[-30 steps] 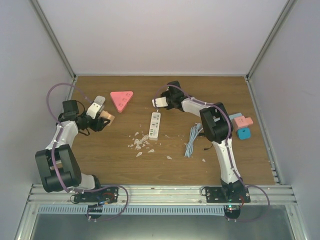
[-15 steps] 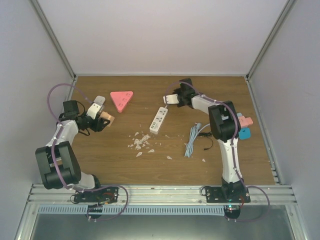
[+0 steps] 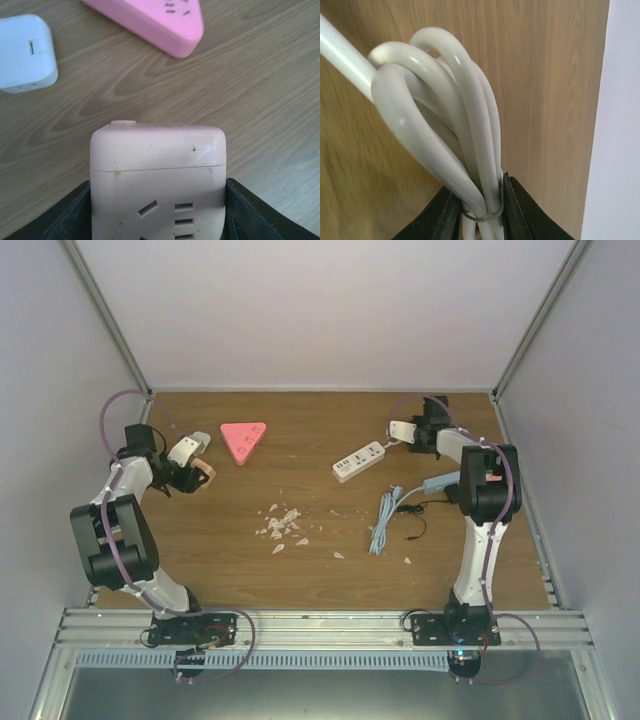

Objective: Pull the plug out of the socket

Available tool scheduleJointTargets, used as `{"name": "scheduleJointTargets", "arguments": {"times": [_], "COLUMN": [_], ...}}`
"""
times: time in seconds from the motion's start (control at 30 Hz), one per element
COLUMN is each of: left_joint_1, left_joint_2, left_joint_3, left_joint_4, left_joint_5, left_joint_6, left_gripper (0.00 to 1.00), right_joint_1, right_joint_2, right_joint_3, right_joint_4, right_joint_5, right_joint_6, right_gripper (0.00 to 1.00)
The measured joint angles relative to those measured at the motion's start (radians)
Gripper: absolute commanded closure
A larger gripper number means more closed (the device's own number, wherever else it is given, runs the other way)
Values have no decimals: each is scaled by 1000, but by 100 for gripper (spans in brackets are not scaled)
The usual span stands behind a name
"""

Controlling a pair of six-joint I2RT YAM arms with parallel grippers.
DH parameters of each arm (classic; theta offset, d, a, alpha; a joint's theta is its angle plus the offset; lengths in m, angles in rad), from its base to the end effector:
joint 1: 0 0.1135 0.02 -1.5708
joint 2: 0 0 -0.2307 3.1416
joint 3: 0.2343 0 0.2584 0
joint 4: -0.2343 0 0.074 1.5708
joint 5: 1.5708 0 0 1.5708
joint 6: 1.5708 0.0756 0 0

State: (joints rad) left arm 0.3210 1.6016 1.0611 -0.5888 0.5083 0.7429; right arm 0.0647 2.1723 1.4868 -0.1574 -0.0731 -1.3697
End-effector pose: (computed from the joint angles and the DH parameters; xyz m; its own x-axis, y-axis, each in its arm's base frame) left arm 0.3279 0.0703 0.1396 -0.6848 0.3950 -0.6124 0.5227 0.8518 -0.0351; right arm 0.4811 0.0367 0.0795 -0.0381 -0.9818 -0.1863 -0.7526 0.1509 -0.6410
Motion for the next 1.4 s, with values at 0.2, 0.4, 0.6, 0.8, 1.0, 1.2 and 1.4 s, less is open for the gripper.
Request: {"name": "scheduleJointTargets", "arguments": {"times": [0.2,0.4,0.6,0.8,1.0,1.2,1.4], "left_joint_1": [6,10,11,11,2,-82,-335], "left_joint_2": [118,206,219,219,172,19,-83], "left_joint_3": [115,155,175,175,175,176,177], "left_joint_4": [-78,-105,-108,-104,-108,-109,-110], "left_joint_5": [-87,-149,-169,-191,-192,-176,-112], "left_joint_6": [19,17,16,18,14,17,-16], "left_gripper": [73,64,31,1,1,1,1], "right_joint_1": [-93,-156,-195,-206,-208,-210,-213], "right_joint_2": [-38,-64,-84,-112,-185,-304,-428], "right_joint_3": [-51,-88,-103,-103,-87,-73,-116], "right_joint_4": [-1,-1,-34,-137,-252,-343,-417], "right_joint_5": [8,9,9,-9,-79,-174,-254], "right_joint_6": [51,81,100,132,162,171,160], "right_gripper": [87,81,53,26,15,10,10]}}
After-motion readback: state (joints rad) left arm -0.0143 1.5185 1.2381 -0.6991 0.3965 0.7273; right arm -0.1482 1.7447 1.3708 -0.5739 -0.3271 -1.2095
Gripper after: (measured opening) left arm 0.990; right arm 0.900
